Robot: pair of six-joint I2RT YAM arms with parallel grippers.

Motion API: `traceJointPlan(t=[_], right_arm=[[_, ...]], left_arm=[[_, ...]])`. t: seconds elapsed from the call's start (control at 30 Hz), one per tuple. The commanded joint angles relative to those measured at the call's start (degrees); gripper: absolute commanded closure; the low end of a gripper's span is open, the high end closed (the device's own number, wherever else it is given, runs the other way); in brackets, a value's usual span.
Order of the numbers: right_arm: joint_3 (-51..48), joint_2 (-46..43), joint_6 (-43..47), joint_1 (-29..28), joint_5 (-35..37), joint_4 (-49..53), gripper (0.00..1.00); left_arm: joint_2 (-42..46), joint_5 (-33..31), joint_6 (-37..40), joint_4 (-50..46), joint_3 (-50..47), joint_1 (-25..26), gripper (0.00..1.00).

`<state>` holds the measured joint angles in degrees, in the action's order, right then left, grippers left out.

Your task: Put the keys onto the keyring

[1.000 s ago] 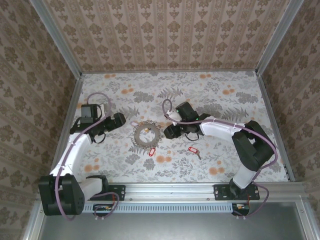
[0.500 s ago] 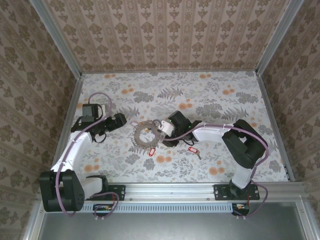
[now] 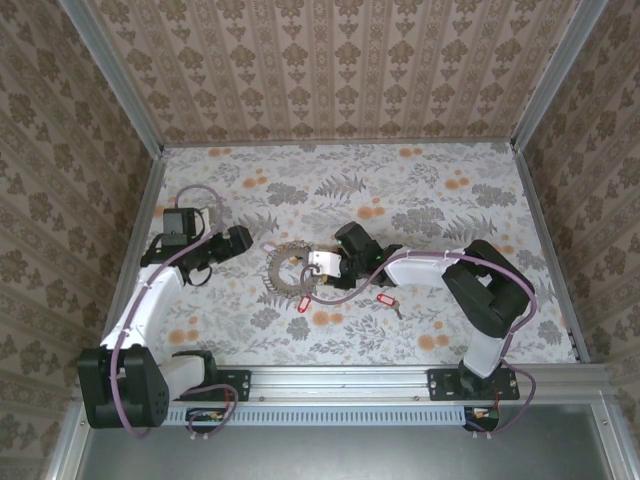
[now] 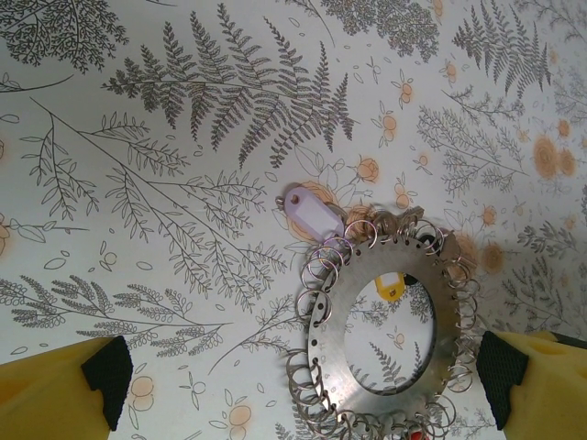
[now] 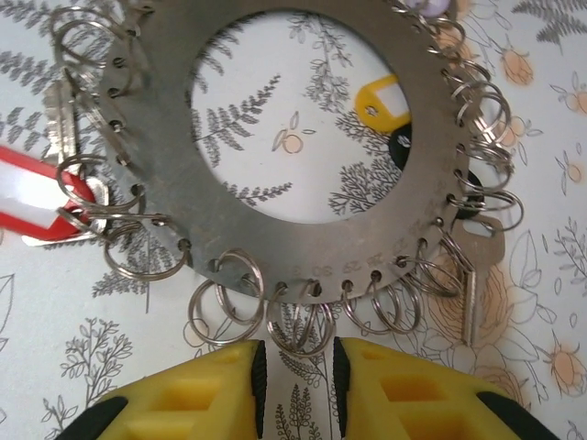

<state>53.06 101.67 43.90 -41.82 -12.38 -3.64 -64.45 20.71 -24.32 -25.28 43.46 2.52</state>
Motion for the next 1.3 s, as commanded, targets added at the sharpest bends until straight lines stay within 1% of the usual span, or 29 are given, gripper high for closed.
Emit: traceJointPlan(t=[0.0, 0.1, 0.2, 0.27, 0.33, 0.43, 0.57, 0.77, 0.93, 1.0, 1.17, 1.27], right_arm=[[-0.06, 1.35, 4.08, -0.57, -2.06, 2.14, 0.7], [0.53, 2.66, 2.89, -0.97, 0.67, 0.26, 0.69], [1.92, 4.1, 1.98, -1.11, 2.2, 0.44, 0.68], [2.06, 4.41, 1.78, -1.03, 2.49, 0.18, 0.71], [2.05, 4.25, 1.67, -1.05, 2.62, 0.0, 0.77], [1.71, 3.48, 0.64, -0.91, 3.31, -0.67, 0.78], [0.02, 2.38, -1.98, -0.89, 5.17, -5.08, 0.73], [-0.27, 1.27, -4.01, -1.14, -0.15, -4.28, 0.66], [-0.86, 0.54, -4.54, -1.07, -1.38, -2.03, 0.62], [-0.78, 1.22, -5.01, -1.14, -0.84, -2.29, 0.63], [-0.07, 1.97, -7.48, -1.16, 0.68, -4.89, 0.7], [1.02, 2.79, -8.2, -1.62, 0.69, -4.9, 0.71]], left_arm=[[1.13, -0.32, 1.02, 0.57, -0.63, -0.16, 0.0], [1.15, -0.23, 1.05, 0.49, -0.66, -0.16, 0.0], [1.16, -0.06, 0.97, 0.58, -0.68, -0.15, 0.0], [1.19, 0.03, 0.98, 0.55, -0.68, -0.16, 0.0], [1.2, 0.12, 0.87, 0.52, -0.67, -0.17, 0.0], [1.38, 0.12, 0.91, 0.67, -0.75, -0.17, 0.0], [1.52, 0.12, 0.94, 0.8, -0.75, -0.16, 0.0], [1.52, 0.25, 1.0, 0.92, -0.86, -0.16, 0.0], [1.78, -0.14, 1.06, 1.02, -0.92, -0.15, 0.0], [1.77, -0.05, 1.05, 1.17, -1.01, -0.16, 0.0], [1.87, 0.03, 0.99, 1.26, -1.01, -0.16, 0.0], [1.95, -0.05, 0.94, 1.36, -1.1, -0.15, 0.0]])
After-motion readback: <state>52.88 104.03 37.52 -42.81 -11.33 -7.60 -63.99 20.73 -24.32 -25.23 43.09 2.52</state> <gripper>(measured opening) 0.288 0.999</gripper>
